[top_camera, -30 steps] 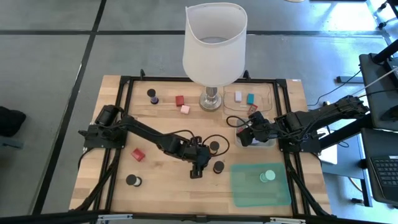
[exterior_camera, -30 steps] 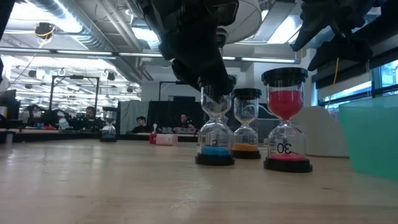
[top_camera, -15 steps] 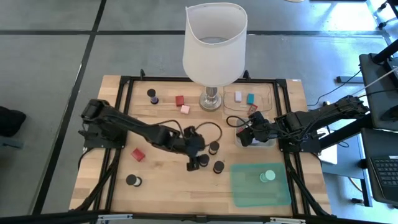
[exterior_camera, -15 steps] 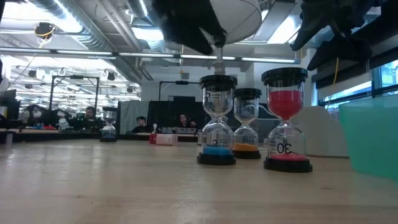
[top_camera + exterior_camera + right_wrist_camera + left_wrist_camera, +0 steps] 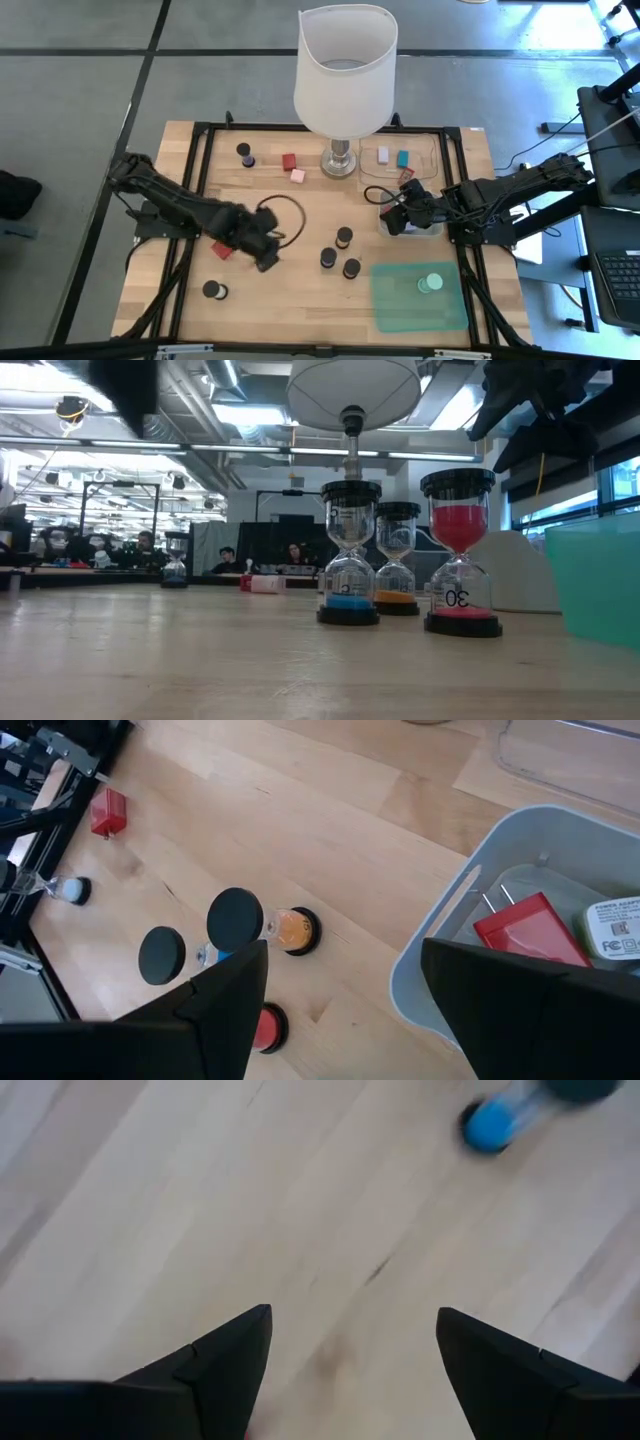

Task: Pick & Place Office items
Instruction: Move the hourglasses to the middle of the table

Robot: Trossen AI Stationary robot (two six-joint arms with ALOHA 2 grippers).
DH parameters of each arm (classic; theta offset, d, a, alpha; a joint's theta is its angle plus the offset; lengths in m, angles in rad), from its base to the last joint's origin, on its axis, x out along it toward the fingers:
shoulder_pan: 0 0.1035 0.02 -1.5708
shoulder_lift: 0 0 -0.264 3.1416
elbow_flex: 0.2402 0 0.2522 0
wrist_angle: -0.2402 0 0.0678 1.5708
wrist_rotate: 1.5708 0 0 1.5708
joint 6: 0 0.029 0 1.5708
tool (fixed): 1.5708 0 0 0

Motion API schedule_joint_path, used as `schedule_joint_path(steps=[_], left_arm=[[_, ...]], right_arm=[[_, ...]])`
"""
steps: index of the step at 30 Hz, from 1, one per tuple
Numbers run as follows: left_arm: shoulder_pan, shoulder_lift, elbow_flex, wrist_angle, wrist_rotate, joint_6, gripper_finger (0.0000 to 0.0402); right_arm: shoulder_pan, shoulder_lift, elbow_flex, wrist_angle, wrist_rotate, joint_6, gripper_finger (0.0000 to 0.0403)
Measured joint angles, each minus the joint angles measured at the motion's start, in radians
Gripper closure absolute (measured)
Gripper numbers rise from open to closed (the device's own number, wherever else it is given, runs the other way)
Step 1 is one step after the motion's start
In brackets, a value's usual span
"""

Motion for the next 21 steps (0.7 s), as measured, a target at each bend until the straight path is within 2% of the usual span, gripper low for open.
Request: schedule_joint_path(steps=[6, 11, 16, 21], left_arm=[[-0.174, -0.009, 0.000, -0.162, -0.014, -0.283, 0.0120], [-0.342, -0.009, 0.000, -0.263, -0.065, -0.603, 0.0107], [-0.476, 0.005, -0.001, -0.284, -0.024, -0.868, 0.0093], [-0.565, 0.041, -0.001, -0.282, -0.015, -1.061, 0.0083]], right_arm=[[0.000, 0.000, 0.000, 0.001, 0.000, 0.000, 0.0136], [0.000, 0.000, 0.000, 0.001, 0.000, 0.000, 0.0136], [0.000, 0.000, 0.000, 0.003, 0.000, 0.000, 0.0136], [0.000, 0.000, 0.000, 0.004, 0.000, 0.000, 0.0136]])
